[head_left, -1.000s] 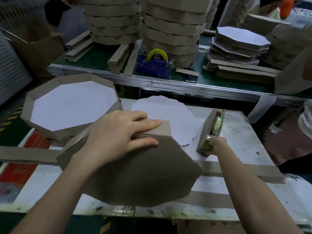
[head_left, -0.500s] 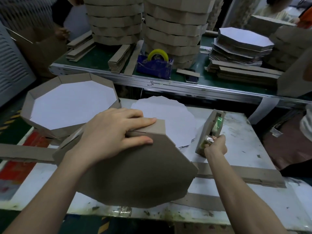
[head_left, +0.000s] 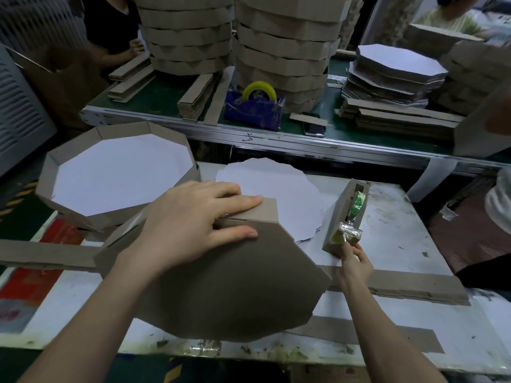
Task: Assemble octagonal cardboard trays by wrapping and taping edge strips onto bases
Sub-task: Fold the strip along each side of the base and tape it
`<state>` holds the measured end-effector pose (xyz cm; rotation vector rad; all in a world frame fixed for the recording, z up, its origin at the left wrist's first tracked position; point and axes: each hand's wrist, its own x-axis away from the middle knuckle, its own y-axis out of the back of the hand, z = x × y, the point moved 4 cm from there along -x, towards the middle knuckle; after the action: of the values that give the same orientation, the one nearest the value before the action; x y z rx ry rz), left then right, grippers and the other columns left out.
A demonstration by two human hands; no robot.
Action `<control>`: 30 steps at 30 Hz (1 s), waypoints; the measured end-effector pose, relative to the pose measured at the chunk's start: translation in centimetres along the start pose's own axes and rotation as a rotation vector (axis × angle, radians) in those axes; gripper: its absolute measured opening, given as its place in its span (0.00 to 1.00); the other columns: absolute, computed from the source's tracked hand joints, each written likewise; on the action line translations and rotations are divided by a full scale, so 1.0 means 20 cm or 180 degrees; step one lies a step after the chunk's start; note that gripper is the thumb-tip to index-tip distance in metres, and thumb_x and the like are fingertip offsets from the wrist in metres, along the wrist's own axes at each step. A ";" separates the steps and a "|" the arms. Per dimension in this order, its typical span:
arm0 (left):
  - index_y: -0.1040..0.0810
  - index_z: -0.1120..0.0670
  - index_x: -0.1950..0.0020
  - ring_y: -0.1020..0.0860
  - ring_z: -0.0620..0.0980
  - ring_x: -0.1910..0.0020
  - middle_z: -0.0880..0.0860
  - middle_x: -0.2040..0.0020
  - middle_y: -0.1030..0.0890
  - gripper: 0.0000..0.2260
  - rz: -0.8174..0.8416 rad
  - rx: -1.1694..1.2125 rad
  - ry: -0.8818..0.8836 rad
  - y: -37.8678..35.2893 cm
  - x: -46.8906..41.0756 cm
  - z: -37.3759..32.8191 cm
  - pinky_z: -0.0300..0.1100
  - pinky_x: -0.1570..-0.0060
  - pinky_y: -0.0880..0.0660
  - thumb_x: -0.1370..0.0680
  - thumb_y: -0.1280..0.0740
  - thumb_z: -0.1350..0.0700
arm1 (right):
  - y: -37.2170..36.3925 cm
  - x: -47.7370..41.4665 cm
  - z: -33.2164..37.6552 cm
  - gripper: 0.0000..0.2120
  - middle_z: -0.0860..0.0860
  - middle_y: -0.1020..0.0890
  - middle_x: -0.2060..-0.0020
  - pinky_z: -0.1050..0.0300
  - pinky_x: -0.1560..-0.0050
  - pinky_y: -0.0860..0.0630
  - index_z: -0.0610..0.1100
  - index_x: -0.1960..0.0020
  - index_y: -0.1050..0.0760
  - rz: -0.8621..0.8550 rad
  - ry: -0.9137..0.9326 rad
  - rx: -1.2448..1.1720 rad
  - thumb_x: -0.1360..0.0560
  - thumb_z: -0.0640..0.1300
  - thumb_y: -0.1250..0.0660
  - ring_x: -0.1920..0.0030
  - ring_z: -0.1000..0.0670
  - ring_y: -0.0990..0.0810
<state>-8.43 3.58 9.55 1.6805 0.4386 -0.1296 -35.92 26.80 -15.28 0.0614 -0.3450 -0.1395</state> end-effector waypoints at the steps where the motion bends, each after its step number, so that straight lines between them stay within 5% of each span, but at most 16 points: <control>1: 0.27 0.36 0.32 0.23 0.45 0.50 0.40 0.44 0.21 0.26 -0.0023 0.0002 -0.0018 0.00 0.00 0.00 0.38 0.62 0.35 0.25 0.49 0.29 | 0.01 0.00 0.00 0.07 0.46 0.23 0.33 0.48 0.30 0.29 0.34 0.56 0.21 0.0017 0.0015 0.0098 0.23 0.39 0.29 0.33 0.45 0.25; 5: 0.26 0.37 0.33 0.23 0.45 0.50 0.41 0.45 0.21 0.25 -0.0068 0.0001 -0.0049 0.00 -0.01 0.00 0.37 0.61 0.34 0.25 0.48 0.30 | 0.07 -0.02 -0.01 0.12 0.44 0.20 0.36 0.46 0.32 0.27 0.41 0.63 0.25 0.0020 0.0131 0.0334 0.21 0.38 0.33 0.35 0.43 0.23; 9: 0.25 0.39 0.33 0.23 0.46 0.51 0.42 0.44 0.20 0.27 -0.0078 -0.0070 -0.0059 0.00 -0.01 0.00 0.38 0.62 0.35 0.25 0.48 0.30 | 0.06 0.02 0.04 0.08 0.47 0.20 0.59 0.47 0.39 0.21 0.40 0.56 0.23 -0.0206 0.0181 0.0091 0.20 0.43 0.33 0.52 0.46 0.21; 12: 0.25 0.40 0.32 0.22 0.47 0.49 0.42 0.42 0.20 0.30 -0.0072 -0.0081 0.0014 -0.01 -0.01 0.01 0.40 0.62 0.31 0.27 0.49 0.28 | -0.02 0.16 0.16 0.04 0.46 0.18 0.55 0.62 0.56 0.20 0.45 0.51 0.22 -0.0102 0.0435 -0.0035 0.20 0.45 0.33 0.54 0.50 0.21; 14: 0.24 0.43 0.32 0.21 0.48 0.51 0.44 0.43 0.19 0.33 -0.0139 -0.0223 -0.0002 -0.02 -0.01 0.00 0.41 0.62 0.28 0.28 0.49 0.27 | -0.12 0.30 0.28 0.05 0.47 0.18 0.51 0.69 0.64 0.22 0.48 0.45 0.21 0.0345 0.0617 0.0023 0.19 0.42 0.34 0.53 0.51 0.21; 17: 0.21 0.46 0.35 0.20 0.49 0.54 0.46 0.47 0.18 0.33 -0.0308 -0.0351 -0.0079 -0.01 0.00 -0.01 0.41 0.64 0.26 0.28 0.47 0.28 | -0.28 0.58 0.50 0.18 0.52 0.25 0.35 0.61 0.51 0.18 0.58 0.32 0.29 0.1558 0.1003 0.0086 0.18 0.43 0.37 0.44 0.51 0.19; 20: 0.23 0.45 0.33 0.20 0.50 0.52 0.47 0.45 0.18 0.33 -0.0280 -0.0204 -0.0015 0.01 0.03 0.04 0.42 0.63 0.26 0.28 0.48 0.28 | -0.36 0.86 0.67 0.23 0.57 0.33 0.31 0.58 0.44 0.19 0.76 0.33 0.41 0.2817 0.1326 0.0578 0.20 0.55 0.37 0.41 0.54 0.18; 22: 0.25 0.44 0.31 0.21 0.50 0.50 0.47 0.43 0.19 0.33 -0.0237 -0.0153 0.0103 0.04 0.07 0.09 0.42 0.61 0.28 0.28 0.48 0.28 | -0.35 0.98 0.71 0.24 0.58 0.27 0.32 0.59 0.41 0.21 0.77 0.30 0.45 0.3608 0.1163 0.1185 0.22 0.62 0.41 0.42 0.57 0.18; 25: 0.25 0.44 0.31 0.22 0.49 0.50 0.46 0.43 0.20 0.32 -0.0340 -0.0023 0.0259 0.11 0.16 0.18 0.40 0.59 0.32 0.27 0.47 0.28 | -0.34 1.09 0.73 0.28 0.51 0.17 0.44 0.46 0.36 0.25 0.69 0.24 0.44 0.4132 0.1207 0.1869 0.22 0.62 0.41 0.42 0.48 0.19; 27: 0.28 0.41 0.30 0.24 0.46 0.50 0.44 0.43 0.22 0.32 -0.0315 0.0152 0.0342 0.15 0.21 0.23 0.40 0.59 0.32 0.29 0.46 0.27 | -0.37 1.16 0.77 0.31 0.47 0.18 0.55 0.43 0.43 0.25 0.63 0.23 0.42 0.4063 0.1658 0.2067 0.24 0.60 0.37 0.49 0.42 0.20; 30: 0.40 0.36 0.25 0.27 0.44 0.50 0.42 0.43 0.27 0.37 -0.0084 0.0104 0.0242 0.17 0.23 0.21 0.39 0.58 0.30 0.31 0.49 0.22 | -0.42 1.25 0.83 0.29 0.55 0.23 0.68 0.59 0.58 0.27 0.58 0.25 0.36 0.3997 0.1938 0.1901 0.25 0.58 0.35 0.64 0.53 0.24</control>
<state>-2.37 0.15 10.61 1.7163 0.5183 -0.0930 -19.40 14.24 7.93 0.4510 0.2380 1.2130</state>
